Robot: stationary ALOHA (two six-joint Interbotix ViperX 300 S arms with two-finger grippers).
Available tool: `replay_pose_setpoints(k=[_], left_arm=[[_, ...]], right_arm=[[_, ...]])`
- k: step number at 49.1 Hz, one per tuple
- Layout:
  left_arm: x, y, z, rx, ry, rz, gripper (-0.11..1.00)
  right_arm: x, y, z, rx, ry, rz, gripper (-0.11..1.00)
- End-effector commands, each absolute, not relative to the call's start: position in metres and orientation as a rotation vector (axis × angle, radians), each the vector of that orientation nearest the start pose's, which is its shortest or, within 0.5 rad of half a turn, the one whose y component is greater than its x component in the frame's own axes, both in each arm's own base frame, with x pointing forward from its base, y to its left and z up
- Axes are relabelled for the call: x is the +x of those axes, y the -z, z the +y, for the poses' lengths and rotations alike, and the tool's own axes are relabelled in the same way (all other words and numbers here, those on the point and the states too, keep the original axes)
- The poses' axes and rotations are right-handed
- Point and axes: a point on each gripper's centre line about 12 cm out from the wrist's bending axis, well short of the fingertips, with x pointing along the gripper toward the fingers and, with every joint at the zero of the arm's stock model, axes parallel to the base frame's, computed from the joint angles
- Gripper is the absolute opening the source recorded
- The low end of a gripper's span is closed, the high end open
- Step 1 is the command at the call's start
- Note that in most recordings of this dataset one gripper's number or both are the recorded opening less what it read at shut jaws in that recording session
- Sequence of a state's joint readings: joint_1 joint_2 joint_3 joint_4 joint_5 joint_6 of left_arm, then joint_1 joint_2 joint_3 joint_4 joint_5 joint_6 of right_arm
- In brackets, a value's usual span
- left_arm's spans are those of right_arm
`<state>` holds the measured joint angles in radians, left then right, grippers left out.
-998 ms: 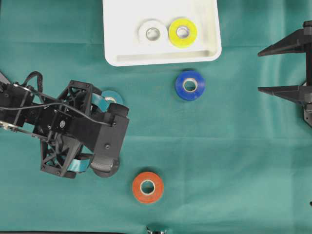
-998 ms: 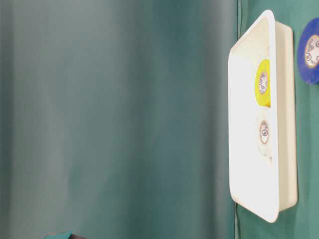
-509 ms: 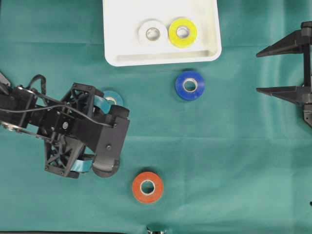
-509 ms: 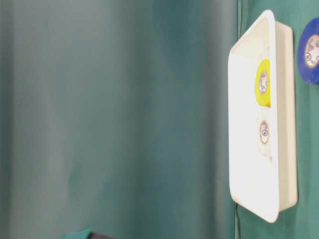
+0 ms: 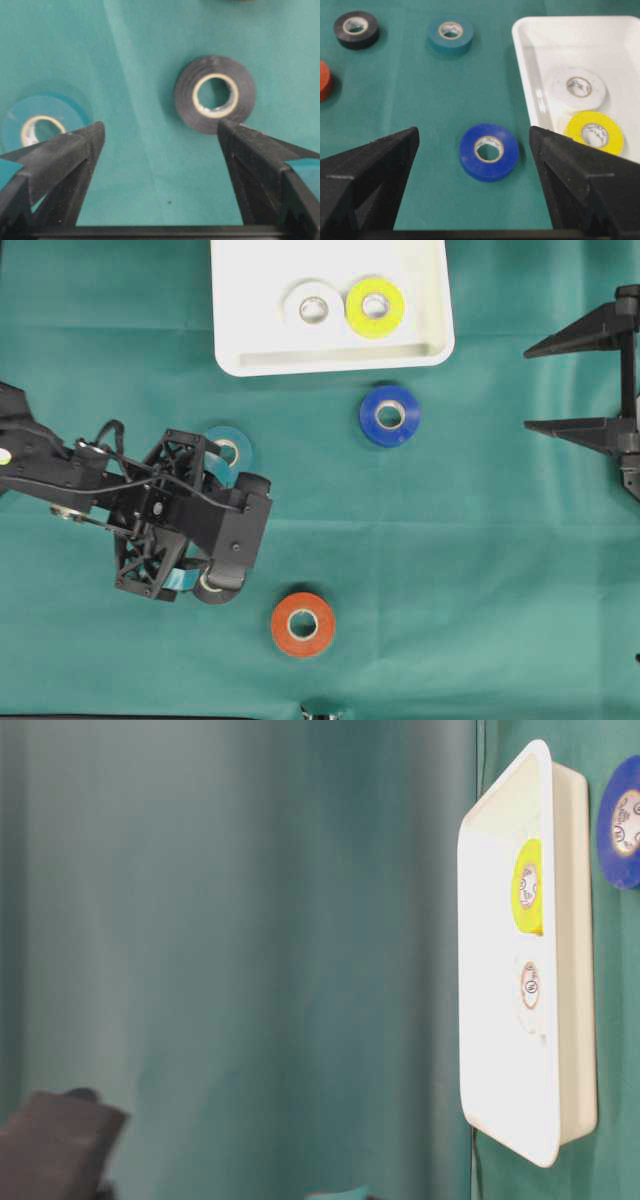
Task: Pick up the tape from a random location and place it into the white case.
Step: 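Lower the left gripper into the black roll's hole and close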
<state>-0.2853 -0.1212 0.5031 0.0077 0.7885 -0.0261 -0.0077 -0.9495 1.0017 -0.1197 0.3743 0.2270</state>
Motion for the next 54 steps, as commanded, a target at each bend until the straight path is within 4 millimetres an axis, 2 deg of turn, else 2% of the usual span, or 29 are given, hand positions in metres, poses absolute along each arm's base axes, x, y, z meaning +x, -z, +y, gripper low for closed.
replay_pose_setpoints(k=[1, 28, 54], left_arm=[[0.335, -0.209, -0.1, 0.149, 0.241, 1.147, 0.99], [0.341, -0.163, -0.11, 0.154, 0.261, 1.132, 0.99], [0.347, -0.117, -0.113, 0.167, 0.261, 1.191, 0.99]], right_arm=[[0.2, -0.29, -0.007, 0.102, 0.076, 0.411, 0.86], [0.201, -0.288, -0.008, 0.103, 0.079, 0.422, 0.86], [0.202, -0.286, -0.008, 0.1, 0.081, 0.429, 0.86]])
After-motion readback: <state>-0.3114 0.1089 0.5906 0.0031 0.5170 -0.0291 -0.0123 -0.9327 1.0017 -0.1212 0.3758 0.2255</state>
